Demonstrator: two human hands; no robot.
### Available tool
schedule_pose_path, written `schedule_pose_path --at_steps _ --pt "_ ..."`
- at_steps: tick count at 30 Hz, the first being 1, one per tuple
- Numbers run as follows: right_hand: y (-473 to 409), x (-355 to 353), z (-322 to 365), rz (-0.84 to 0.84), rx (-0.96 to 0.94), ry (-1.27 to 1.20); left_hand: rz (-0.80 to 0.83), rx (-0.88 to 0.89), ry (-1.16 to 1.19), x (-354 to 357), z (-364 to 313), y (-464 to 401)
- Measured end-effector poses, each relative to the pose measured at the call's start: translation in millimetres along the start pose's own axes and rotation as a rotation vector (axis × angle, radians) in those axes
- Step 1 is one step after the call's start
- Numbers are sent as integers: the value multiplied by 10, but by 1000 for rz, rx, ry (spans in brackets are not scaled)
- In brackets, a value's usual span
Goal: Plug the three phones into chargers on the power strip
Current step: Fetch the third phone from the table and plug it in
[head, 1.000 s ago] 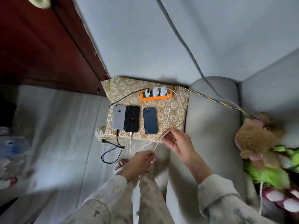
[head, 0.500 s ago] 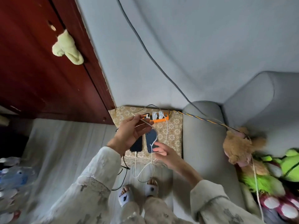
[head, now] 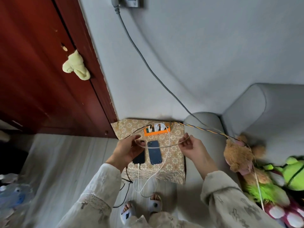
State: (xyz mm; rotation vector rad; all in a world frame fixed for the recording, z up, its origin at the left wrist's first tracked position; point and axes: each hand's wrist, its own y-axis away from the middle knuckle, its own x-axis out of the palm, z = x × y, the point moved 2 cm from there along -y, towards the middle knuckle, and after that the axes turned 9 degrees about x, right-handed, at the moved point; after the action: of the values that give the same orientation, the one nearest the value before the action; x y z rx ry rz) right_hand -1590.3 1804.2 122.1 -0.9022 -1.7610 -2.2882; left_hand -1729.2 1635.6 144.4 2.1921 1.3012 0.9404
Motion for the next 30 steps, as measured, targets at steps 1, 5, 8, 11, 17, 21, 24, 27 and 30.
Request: schedule_pose_path --at_steps 1,5,8,11,17,21,24,27,30 --pt "40 18 16 -6 -30 114 -35 -10 -58 -55 4 7" --pt "279 129 -23 93 -176 619 -156 -39 -499 -226 30 -24" --pt "446 186 -165 156 -258 1037 -96 50 -679 -159 -32 -83" --pt "516 235 -346 217 -271 1397 196 139 -561 191 -164 42" --pt "465 182 -485 287 -205 1730 329 230 -424 545 -344 60" --pt "412 99 -415 277 -124 1699 217 289 -354 461 -364 3" --pt "384 138 -332 251 -126 1457 325 268 -392 382 -299 44" --pt "330 280 -232 278 11 947 531 173 -537 345 -121 124" --pt "266 423 -170 246 78 596 635 130 -701 290 37 145"
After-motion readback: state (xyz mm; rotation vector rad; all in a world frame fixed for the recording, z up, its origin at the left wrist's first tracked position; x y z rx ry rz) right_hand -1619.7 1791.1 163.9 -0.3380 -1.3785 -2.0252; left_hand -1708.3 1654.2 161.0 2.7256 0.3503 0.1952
